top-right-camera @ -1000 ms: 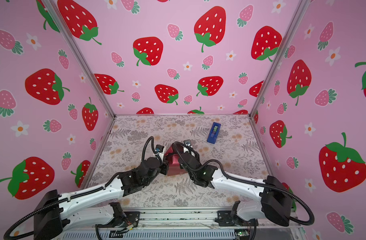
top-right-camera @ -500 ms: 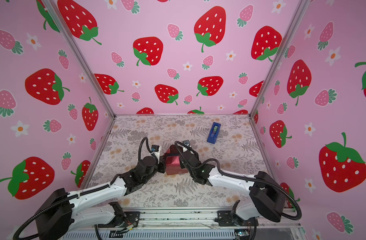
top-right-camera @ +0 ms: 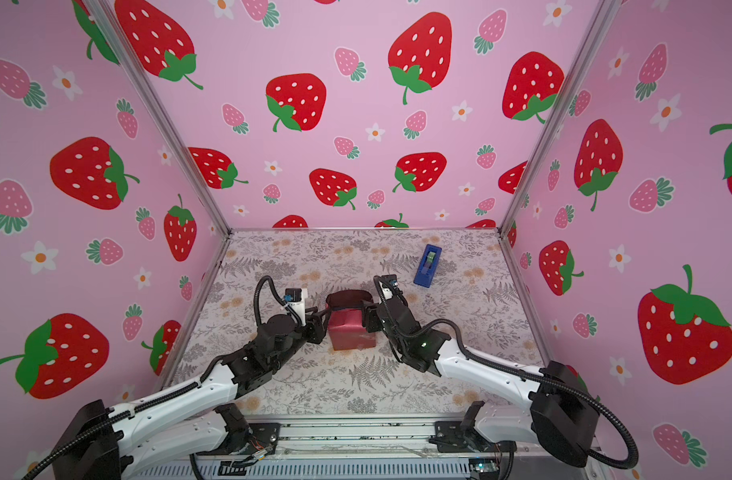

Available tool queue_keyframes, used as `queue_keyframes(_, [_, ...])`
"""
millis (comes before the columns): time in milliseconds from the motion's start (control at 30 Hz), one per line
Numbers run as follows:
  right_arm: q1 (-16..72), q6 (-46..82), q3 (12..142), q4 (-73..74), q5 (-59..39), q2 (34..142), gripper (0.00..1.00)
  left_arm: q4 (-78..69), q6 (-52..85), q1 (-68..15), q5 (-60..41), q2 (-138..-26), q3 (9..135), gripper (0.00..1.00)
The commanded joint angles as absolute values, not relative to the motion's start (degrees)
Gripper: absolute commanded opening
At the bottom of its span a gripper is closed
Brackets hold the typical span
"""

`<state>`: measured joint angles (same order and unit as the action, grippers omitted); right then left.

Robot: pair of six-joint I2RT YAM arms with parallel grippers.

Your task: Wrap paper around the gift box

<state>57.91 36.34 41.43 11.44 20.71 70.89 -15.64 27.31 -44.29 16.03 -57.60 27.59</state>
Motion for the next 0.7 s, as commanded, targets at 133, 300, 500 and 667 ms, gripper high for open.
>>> queue_keyframes(133, [57.3, 43.2, 38.1, 17.5, 15.2, 74.3, 0.75, -18.5, 30.2, -43.9, 14.1, -60.6, 27.0, 0.58])
queue_keyframes(300, [56.6, 43.7, 37.6, 17.2, 16.5, 77.2, 0.74, -19.7, 31.1, -43.8, 13.0, -62.6, 27.2, 0.64])
queue_keyframes(500, [55.7, 43.4, 37.4, 15.6, 16.4, 79.9, 0.61, -19.8, 30.5, -44.0, 13.0, -64.7, 27.6, 0.69])
queue_keyframes(667, [55.6, 43.3, 37.7, 15.0, 15.8, 80.3, 0.52, -20.7, 30.2, -44.0, 12.5, -67.8, 28.5, 0.68])
